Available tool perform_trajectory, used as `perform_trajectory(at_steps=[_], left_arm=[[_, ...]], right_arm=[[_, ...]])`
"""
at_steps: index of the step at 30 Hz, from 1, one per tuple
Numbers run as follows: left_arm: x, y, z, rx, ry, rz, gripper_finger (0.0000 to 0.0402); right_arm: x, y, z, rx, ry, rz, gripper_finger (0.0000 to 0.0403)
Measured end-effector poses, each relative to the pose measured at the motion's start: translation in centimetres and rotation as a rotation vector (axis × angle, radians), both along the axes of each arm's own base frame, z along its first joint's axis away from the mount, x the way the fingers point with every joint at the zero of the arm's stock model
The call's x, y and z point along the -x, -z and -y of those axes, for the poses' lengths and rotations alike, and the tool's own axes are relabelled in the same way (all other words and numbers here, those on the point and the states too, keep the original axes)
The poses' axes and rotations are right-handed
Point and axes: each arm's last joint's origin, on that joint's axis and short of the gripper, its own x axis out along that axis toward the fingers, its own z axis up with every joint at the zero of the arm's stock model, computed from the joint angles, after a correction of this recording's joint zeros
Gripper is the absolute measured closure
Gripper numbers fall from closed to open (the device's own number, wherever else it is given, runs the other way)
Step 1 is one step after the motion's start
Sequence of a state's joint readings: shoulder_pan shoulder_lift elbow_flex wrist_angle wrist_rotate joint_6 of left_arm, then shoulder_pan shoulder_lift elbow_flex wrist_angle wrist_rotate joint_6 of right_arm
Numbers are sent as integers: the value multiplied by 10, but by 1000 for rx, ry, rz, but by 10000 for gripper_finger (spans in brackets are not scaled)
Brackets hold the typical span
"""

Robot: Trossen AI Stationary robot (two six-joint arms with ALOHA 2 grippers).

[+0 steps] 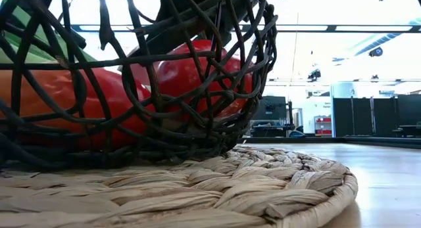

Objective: Build produce basket
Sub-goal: Put the peach into the mesh basket

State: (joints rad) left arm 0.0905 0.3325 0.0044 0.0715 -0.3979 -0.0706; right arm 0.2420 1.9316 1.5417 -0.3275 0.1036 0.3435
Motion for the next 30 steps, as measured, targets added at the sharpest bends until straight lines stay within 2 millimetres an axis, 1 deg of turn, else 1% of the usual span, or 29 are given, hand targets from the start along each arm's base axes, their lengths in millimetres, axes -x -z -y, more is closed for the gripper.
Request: perform_trajectory(at_steps=[4, 10, 13, 16, 19, 22, 24, 26, 30], left_arm=[[0, 0, 0, 0, 0, -1, 398], [0, 0, 0, 0, 0, -1, 398], [0, 0, 0, 0, 0, -1, 398], [0, 0, 0, 0, 0, 0, 398], [0, 0, 0, 0, 0, 0, 398], [0, 0, 0, 0, 0, -3, 398], [0, 0, 0, 0, 0, -1, 398], [0, 0, 0, 0, 0, 0, 398], [0, 0, 0, 0, 0, 1, 398]], right_arm=[[3, -8, 1, 16, -16, 4, 27], [18, -38, 8, 132, 60, 31, 26], [21, -41, 9, 142, 72, 19, 26], [21, -40, 8, 91, 80, 21, 26], [14, -36, 4, 8, 70, 80, 26], [7, -22, 3, -28, 86, 107, 26], [5, -14, 2, -32, 95, 114, 26], [4, -11, 2, -24, 99, 134, 26], [8, -2, 4, -3, 87, 96, 25]])
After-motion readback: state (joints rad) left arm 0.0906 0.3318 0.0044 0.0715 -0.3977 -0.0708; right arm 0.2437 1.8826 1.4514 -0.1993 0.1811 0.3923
